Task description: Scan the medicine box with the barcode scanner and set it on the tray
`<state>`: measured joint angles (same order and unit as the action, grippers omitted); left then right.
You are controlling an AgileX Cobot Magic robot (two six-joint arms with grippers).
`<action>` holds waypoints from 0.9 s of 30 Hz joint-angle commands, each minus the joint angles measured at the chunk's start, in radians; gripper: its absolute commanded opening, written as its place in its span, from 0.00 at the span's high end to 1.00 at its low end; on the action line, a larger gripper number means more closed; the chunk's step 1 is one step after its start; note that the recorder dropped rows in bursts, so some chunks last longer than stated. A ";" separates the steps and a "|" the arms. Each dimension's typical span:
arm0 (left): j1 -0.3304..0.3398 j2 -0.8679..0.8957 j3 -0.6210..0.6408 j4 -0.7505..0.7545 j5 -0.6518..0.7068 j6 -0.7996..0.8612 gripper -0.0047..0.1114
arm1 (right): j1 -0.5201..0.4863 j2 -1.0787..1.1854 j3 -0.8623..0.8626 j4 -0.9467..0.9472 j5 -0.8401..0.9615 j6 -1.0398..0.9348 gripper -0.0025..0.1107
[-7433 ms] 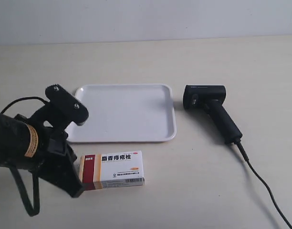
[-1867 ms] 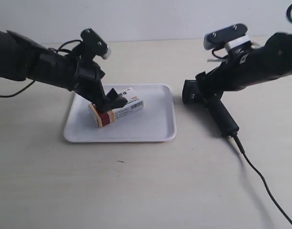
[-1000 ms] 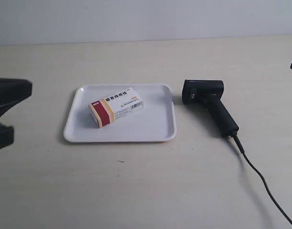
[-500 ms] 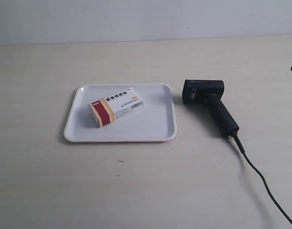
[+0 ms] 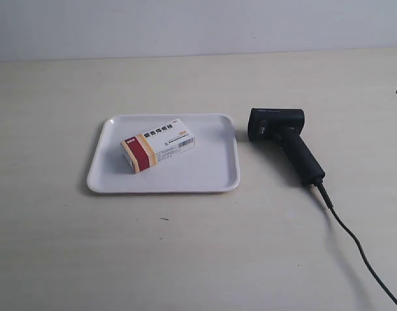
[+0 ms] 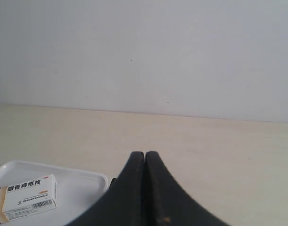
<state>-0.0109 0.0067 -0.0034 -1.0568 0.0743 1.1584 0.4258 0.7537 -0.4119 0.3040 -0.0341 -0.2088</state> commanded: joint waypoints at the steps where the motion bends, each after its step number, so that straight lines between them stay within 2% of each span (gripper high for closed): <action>1: 0.003 -0.007 0.003 0.816 0.015 -0.852 0.95 | 0.004 -0.009 0.005 0.003 -0.013 0.001 0.98; 3: 0.003 -0.007 0.003 1.129 0.052 -1.218 0.95 | 0.004 -0.009 0.005 0.003 -0.013 0.001 0.98; 6: 0.003 -0.007 0.003 1.291 0.111 -1.420 0.95 | 0.004 -0.009 0.005 0.003 -0.013 0.001 0.98; 13: 0.003 -0.007 0.003 1.275 0.180 -1.425 0.95 | 0.004 -0.009 0.005 0.003 -0.013 0.001 0.98; 19: 0.003 -0.007 0.003 1.113 0.185 -1.229 0.95 | 0.004 -0.009 0.005 0.003 -0.013 0.001 0.98; 27: 0.003 -0.007 0.003 1.094 0.185 -1.218 0.95 | 0.004 -0.009 0.005 0.003 -0.013 0.001 0.98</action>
<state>-0.0109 0.0067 -0.0034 0.0506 0.2547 -0.0653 0.4258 0.7537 -0.4119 0.3040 -0.0341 -0.2088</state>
